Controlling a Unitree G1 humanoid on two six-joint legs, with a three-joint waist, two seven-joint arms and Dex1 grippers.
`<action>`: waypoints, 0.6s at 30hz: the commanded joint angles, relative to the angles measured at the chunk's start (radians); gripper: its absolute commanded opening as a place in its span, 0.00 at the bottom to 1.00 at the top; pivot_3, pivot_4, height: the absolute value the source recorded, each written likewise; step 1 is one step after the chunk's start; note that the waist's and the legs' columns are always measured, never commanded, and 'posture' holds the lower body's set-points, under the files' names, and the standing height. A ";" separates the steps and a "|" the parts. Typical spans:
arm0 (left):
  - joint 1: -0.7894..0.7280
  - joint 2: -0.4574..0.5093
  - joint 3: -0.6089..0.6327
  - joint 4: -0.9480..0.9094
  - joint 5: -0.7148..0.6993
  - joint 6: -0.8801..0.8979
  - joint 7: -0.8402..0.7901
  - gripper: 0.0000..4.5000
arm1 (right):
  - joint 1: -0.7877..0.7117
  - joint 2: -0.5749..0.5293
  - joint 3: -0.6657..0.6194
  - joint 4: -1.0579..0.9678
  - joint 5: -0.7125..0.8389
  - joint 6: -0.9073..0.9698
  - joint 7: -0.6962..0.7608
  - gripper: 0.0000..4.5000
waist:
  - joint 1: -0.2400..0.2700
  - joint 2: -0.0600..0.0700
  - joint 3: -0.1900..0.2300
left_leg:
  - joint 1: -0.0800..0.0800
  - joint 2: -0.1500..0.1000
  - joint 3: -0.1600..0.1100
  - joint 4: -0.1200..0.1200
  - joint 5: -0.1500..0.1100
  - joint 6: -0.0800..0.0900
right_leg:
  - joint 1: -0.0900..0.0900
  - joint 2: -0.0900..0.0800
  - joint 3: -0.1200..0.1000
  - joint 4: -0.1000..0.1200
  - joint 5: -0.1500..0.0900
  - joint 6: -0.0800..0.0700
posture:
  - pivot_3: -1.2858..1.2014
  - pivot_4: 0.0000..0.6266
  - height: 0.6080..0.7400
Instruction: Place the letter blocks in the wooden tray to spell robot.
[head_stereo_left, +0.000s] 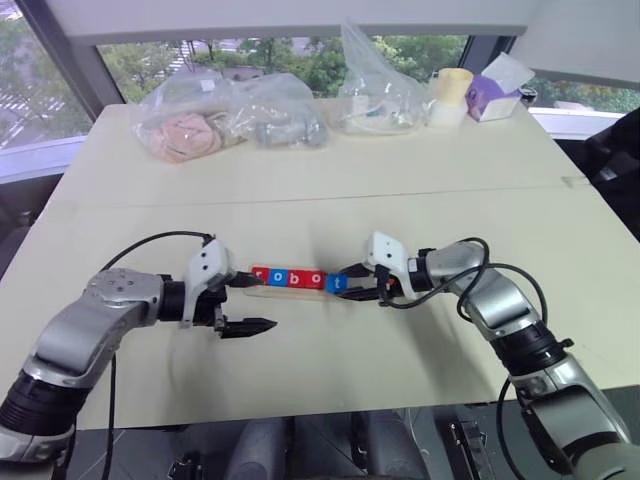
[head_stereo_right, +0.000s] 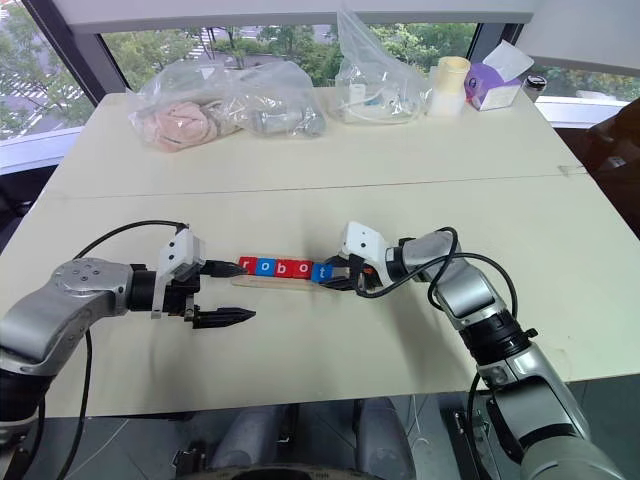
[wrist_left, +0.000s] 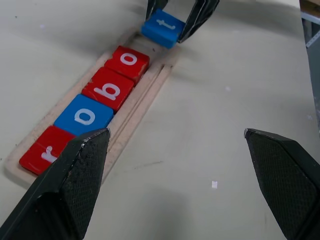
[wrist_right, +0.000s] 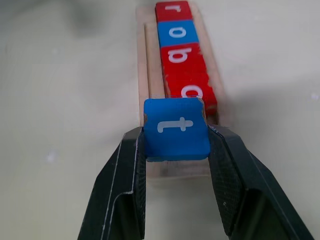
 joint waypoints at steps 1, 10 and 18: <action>0.006 -0.007 0.026 -0.041 -0.015 0.003 0.021 1.00 | -0.035 0.020 0.006 0.025 -0.014 -0.032 0.011 0.26 | -0.001 0.000 0.000 | 0.000 0.000 0.000 0.000 0.000 0.000 | 0.000 0.000 0.000 0.000 0.000 0.000 | 0.52 0.24 1.00; 0.013 -0.019 0.023 -0.046 -0.015 0.003 0.041 1.00 | -0.082 0.058 0.011 0.135 -0.060 -0.090 -0.009 0.26 | -0.001 0.000 0.000 | 0.000 0.000 0.000 0.000 0.000 0.000 | 0.000 0.001 0.000 0.001 0.000 0.000 | 0.52 0.24 1.00; 0.012 -0.029 0.018 -0.056 -0.017 0.006 0.054 1.00 | -0.088 0.070 0.004 0.162 -0.065 -0.104 -0.009 0.37 | -0.001 0.000 0.000 | 0.000 0.000 0.000 0.000 0.000 0.000 | 0.000 0.001 0.000 0.001 0.000 0.000 | 0.52 0.24 1.00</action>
